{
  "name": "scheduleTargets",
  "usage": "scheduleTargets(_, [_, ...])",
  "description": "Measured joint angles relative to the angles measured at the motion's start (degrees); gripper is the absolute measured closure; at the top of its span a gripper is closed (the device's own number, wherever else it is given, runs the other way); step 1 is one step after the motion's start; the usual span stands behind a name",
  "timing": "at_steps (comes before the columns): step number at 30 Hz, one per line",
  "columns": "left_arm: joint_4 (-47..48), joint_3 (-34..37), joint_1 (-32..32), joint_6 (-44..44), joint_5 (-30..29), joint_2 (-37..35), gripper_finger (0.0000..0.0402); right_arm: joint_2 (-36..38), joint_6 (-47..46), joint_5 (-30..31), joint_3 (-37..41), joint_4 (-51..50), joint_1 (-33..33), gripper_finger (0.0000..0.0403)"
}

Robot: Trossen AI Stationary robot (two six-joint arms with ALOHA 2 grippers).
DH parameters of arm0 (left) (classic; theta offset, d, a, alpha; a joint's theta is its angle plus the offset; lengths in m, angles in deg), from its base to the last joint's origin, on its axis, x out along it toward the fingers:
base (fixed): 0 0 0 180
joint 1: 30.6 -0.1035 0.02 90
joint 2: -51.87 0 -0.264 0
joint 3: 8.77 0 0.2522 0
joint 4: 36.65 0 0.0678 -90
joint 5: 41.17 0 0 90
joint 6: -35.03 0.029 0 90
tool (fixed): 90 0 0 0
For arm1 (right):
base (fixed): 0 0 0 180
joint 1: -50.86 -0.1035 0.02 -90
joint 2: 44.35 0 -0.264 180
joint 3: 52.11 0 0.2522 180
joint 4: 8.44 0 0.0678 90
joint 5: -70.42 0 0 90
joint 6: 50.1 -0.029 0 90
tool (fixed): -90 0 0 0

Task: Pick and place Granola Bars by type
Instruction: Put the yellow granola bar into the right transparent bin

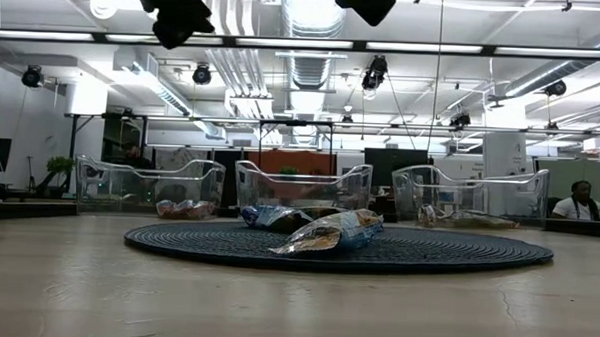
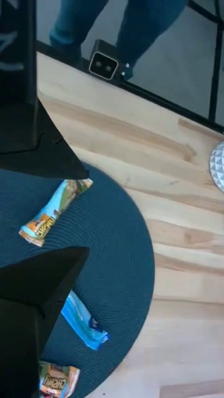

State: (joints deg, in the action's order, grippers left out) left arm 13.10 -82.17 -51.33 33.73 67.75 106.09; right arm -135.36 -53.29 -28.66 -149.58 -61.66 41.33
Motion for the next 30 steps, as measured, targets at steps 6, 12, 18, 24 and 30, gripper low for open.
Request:
scheduleTargets(6, [3.78, 0.0, 3.28, -0.76, 0.74, -3.01, 0.0289, -0.66, -1.51, 0.02, -0.25, -2.42, 0.01, 0.0227])
scheduleTargets(12, [5.27, 0.0, 5.31, -1.24, 0.05, -5.21, 0.0289, -1.34, -1.1, 0.02, -1.95, -3.69, -0.75, 0.0222])
scheduleTargets(18, [5.45, 0.0, 5.31, -0.67, -0.99, -6.08, 0.0289, -3.25, 0.5, -0.24, -4.72, -7.17, -1.37, 0.021])
scheduleTargets(24, [5.71, 0.0, 5.31, -0.67, -1.01, -6.17, 0.0289, -4.82, 1.95, -0.61, -6.76, -8.36, -1.53, 0.0207])
scheduleTargets(30, [5.95, 0.0, 5.31, -0.67, -1.01, -6.06, 0.0289, -4.85, 2.37, -0.57, -7.35, -8.37, -2.01, 0.0208])
